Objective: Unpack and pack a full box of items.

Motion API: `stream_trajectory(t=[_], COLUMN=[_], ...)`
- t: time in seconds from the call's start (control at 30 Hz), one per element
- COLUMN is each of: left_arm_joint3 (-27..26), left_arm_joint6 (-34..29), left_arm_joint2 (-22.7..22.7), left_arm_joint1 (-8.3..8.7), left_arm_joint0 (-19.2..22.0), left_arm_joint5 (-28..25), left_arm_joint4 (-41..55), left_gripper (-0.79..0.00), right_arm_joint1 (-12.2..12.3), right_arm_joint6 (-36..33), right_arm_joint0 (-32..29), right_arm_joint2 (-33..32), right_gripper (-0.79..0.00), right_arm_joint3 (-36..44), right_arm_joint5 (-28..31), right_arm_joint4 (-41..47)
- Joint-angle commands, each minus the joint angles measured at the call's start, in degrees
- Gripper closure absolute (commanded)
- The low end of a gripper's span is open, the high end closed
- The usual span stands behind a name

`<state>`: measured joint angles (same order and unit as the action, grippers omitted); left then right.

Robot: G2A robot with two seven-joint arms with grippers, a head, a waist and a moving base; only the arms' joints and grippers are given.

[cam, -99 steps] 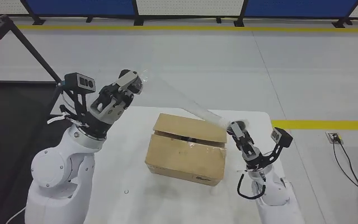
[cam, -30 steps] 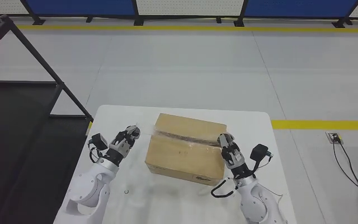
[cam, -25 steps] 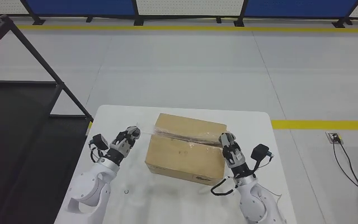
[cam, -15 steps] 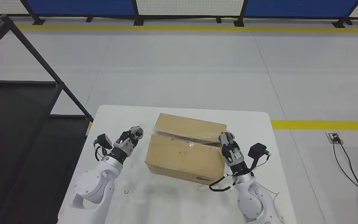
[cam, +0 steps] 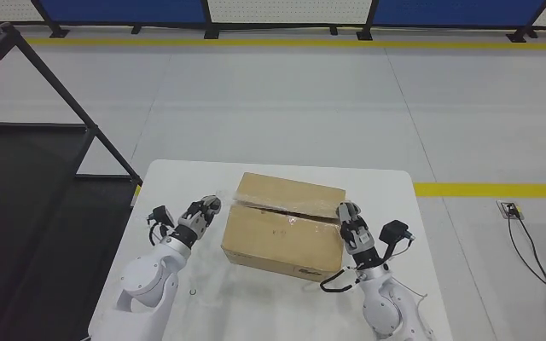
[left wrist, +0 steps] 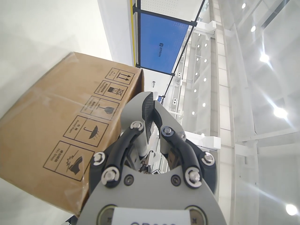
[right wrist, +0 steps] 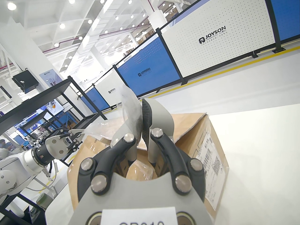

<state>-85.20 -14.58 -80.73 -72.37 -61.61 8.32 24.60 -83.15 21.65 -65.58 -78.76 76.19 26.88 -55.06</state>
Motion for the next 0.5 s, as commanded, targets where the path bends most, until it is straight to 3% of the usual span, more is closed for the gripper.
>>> stream_trajectory(t=[0.0, 0.47], left_arm_joint3=[0.6, 3.5], left_arm_joint6=[-0.2, -0.5], left_arm_joint2=[0.3, 1.6], left_arm_joint1=[-0.05, -0.31], left_arm_joint0=[0.3, 1.5], left_arm_joint5=[0.0, -0.1], left_arm_joint4=[-0.1, -1.1], left_gripper=[0.0, 0.0], right_arm_joint1=[0.0, 0.3], right_arm_joint6=[0.0, -0.4], right_arm_joint0=[0.0, -0.3], right_arm_joint2=[0.0, 0.2], right_gripper=[0.0, 0.0], right_arm_joint3=[-0.1, -0.5], right_arm_joint5=[-0.4, -2.0], right_arm_joint4=[-0.2, -0.6])
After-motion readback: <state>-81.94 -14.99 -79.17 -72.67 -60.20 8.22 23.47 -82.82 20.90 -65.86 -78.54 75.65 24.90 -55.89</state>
